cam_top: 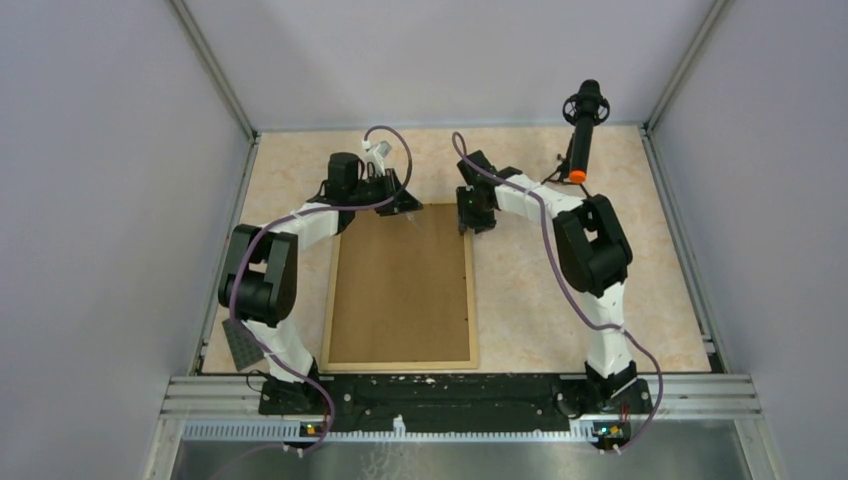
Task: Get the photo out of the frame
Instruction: Adjust the photo frame at the center of the board.
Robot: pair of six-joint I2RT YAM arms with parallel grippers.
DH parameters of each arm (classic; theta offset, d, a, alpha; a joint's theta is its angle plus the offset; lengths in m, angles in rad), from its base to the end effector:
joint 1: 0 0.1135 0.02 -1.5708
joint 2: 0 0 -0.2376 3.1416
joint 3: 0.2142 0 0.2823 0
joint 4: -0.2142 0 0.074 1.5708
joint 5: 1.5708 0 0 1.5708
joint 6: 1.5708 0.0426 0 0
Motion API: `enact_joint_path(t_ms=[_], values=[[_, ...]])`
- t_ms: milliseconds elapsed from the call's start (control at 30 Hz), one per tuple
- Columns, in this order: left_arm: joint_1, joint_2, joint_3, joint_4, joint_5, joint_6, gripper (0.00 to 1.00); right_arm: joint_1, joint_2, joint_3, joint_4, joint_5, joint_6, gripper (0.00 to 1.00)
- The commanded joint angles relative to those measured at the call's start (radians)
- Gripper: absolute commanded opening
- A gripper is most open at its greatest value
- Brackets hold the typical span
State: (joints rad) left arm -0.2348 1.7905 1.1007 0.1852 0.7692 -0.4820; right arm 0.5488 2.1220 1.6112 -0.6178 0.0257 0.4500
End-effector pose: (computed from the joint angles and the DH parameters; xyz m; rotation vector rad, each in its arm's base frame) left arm 0.3961 -0.1252 0.1656 0.2377 2.1359 -1.2250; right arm 0.3967 0.2413 0.1280 -0.1269 2.7263 0.2630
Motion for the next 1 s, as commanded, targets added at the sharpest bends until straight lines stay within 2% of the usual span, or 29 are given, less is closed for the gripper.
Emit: enact_joint_path(t_ms=[0,100,133,167,567,767,867,967], values=[[0.007,-0.036,-0.003,0.034,0.003,-0.006,0.0,0.025,0.043,0.012,-0.04,0.034,0.006,0.39],[0.008,-0.033,0.005,0.029,0.003,0.0,0.0,0.024,0.041,0.012,-0.061,0.025,0.0,0.21],[0.009,-0.031,0.009,0.026,0.001,0.002,0.0,0.022,0.041,0.013,-0.065,0.014,0.0,0.07],[0.009,-0.029,0.01,0.024,0.001,0.003,0.0,0.019,0.045,0.019,-0.061,-0.002,-0.003,0.0],[0.038,0.039,0.059,-0.002,0.045,0.025,0.0,-0.076,0.194,0.327,0.003,-0.022,0.064,0.0],[0.048,0.05,0.061,0.006,0.045,0.043,0.0,-0.119,0.243,0.385,0.099,-0.128,0.013,0.0],[0.048,0.06,0.06,0.035,0.057,0.011,0.0,-0.125,0.299,0.498,0.08,-0.148,-0.011,0.0],[0.049,0.066,0.059,0.075,0.068,-0.02,0.0,-0.136,0.284,0.511,0.093,-0.218,0.001,0.0]])
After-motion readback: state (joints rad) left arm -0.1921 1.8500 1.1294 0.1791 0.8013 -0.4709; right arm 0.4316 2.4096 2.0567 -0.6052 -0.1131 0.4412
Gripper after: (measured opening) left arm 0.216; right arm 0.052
